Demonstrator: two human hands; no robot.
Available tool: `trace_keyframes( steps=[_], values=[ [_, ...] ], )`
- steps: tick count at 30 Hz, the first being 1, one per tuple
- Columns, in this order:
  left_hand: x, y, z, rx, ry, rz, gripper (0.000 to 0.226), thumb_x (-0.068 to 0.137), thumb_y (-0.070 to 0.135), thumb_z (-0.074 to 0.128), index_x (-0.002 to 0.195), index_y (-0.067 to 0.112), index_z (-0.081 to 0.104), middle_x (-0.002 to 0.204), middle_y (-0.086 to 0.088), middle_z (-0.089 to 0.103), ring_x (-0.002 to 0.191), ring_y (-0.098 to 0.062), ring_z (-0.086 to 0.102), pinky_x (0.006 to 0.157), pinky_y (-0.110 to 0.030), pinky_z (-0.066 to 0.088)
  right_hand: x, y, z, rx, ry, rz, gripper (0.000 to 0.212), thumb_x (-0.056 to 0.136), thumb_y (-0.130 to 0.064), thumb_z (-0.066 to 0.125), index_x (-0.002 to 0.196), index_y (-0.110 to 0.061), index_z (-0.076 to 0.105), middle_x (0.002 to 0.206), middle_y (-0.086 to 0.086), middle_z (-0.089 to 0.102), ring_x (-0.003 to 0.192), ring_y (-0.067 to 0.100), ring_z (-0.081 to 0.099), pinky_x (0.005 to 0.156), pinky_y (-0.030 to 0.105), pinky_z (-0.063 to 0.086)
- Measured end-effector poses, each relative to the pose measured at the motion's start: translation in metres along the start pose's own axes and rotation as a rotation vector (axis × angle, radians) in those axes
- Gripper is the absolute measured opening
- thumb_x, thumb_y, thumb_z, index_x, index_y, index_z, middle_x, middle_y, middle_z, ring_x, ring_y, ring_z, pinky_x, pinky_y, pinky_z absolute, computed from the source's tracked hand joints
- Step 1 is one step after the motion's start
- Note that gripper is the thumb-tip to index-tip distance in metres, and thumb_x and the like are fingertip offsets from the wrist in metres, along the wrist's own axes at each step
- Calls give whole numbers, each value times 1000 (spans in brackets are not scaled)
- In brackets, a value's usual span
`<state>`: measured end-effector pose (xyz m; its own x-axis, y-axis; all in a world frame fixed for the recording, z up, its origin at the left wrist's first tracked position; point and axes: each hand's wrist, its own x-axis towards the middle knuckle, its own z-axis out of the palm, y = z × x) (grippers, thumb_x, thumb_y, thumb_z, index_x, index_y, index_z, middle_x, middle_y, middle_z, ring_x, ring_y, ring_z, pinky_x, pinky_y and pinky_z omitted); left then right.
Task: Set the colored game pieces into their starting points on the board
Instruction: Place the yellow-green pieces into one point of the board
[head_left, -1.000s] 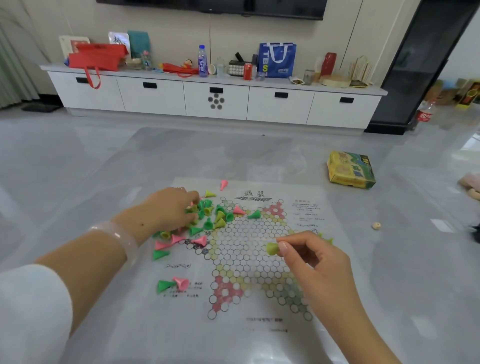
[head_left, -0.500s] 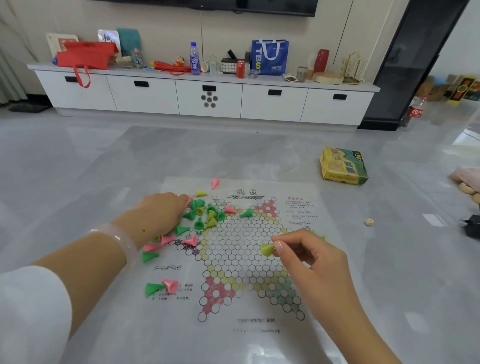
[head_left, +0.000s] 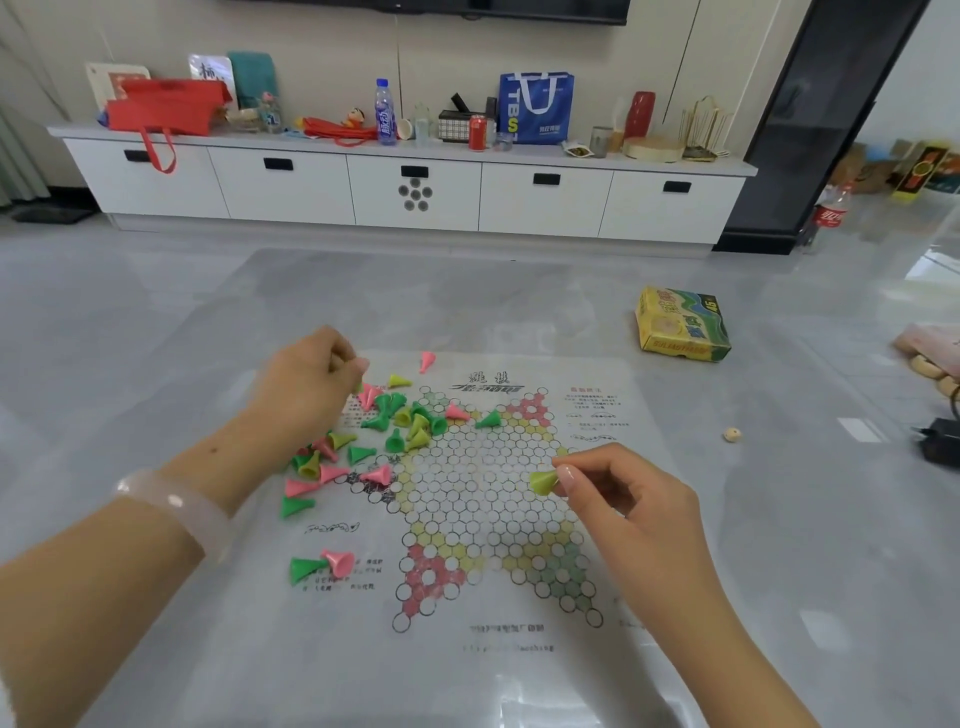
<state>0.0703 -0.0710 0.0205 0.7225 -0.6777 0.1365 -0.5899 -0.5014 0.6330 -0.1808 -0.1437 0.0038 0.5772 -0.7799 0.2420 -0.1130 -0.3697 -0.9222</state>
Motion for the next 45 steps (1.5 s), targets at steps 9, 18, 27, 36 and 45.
trace_keyframes(
  steps=[9, 18, 27, 36, 45],
  values=[
    [-107, 32, 31, -568, -91, -214, 20, 94, 23, 42, 96, 25, 61, 69, 6, 56, 57, -6, 42, 55, -20, 35, 8, 10, -21, 77, 143, 169, 17, 84, -11, 62, 74, -23, 68, 68, -10, 70, 62, -3, 60, 60, 10, 47],
    [-106, 28, 33, -796, -147, -467, 26, 95, 28, 41, 75, 14, 48, 53, 2, 43, 39, -9, 28, 35, -16, 23, 24, 28, -37, -41, 218, 285, 13, 85, -14, 61, 74, -19, 67, 53, -16, 62, 49, -8, 51, 51, 8, 39],
    [-106, 33, 36, -800, -162, -424, 23, 95, 29, 41, 82, 13, 52, 57, 1, 46, 40, -8, 31, 37, -16, 27, 39, 45, -23, -235, 236, 282, 12, 87, -22, 59, 78, -23, 66, 58, -4, 59, 50, 5, 49, 53, 20, 35],
    [-103, 33, 38, -804, -161, -407, 24, 94, 30, 41, 84, 12, 54, 57, 2, 47, 38, -6, 31, 39, -16, 27, 63, 52, -17, -539, 219, 186, 12, 86, -26, 59, 77, -26, 66, 76, -3, 58, 74, 17, 58, 58, 25, 40],
    [-100, 33, 37, -797, -166, -407, 24, 94, 30, 41, 79, 15, 52, 57, 1, 47, 36, -5, 31, 36, -14, 27, 65, 65, -15, -697, 235, 200, 10, 84, -27, 62, 84, -23, 71, 117, -2, 53, 115, 20, 37, 84, 30, 25]
  ],
)
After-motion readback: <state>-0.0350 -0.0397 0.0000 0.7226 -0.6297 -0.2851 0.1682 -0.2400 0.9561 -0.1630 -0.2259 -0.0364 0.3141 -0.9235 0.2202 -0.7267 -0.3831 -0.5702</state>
